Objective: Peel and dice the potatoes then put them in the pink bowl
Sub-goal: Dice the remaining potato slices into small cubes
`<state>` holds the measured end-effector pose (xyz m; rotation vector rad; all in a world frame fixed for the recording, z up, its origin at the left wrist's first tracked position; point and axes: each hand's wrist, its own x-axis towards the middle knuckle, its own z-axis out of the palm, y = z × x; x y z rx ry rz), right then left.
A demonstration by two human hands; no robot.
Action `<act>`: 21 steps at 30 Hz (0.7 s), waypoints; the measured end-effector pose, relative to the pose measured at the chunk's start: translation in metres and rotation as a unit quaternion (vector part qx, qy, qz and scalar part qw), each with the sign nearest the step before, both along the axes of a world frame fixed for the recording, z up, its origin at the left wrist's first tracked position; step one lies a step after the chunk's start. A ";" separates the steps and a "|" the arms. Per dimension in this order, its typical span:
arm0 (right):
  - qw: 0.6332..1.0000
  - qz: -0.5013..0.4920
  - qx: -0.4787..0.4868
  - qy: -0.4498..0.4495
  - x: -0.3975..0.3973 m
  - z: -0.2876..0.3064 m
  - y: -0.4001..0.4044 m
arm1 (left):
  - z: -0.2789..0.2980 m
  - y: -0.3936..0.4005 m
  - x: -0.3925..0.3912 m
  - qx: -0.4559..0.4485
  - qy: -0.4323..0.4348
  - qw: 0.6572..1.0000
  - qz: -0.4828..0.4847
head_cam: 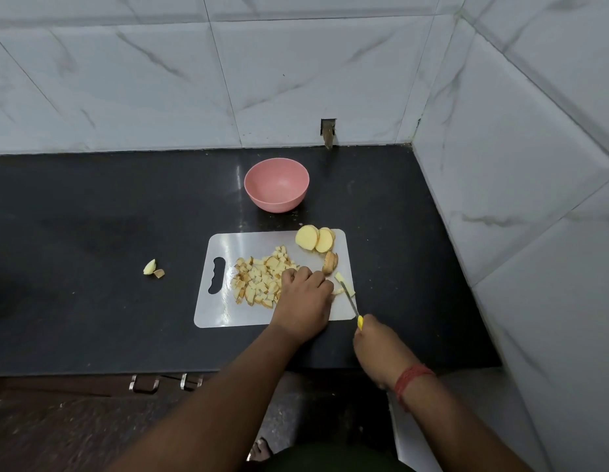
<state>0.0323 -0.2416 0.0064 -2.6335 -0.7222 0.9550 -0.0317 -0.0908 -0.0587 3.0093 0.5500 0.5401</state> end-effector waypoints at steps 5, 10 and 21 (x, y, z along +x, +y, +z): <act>1.000 0.022 -0.016 -0.011 -0.004 -0.005 0.003 | 0.002 0.000 0.000 -0.013 0.008 1.000 0.010; 0.999 0.038 -0.037 0.001 -0.005 -0.005 0.006 | 0.004 0.000 0.001 -0.013 0.014 1.000 0.007; 0.994 0.095 -0.047 -0.003 -0.012 -0.011 -0.021 | 0.002 0.002 0.001 -0.025 0.017 0.999 0.020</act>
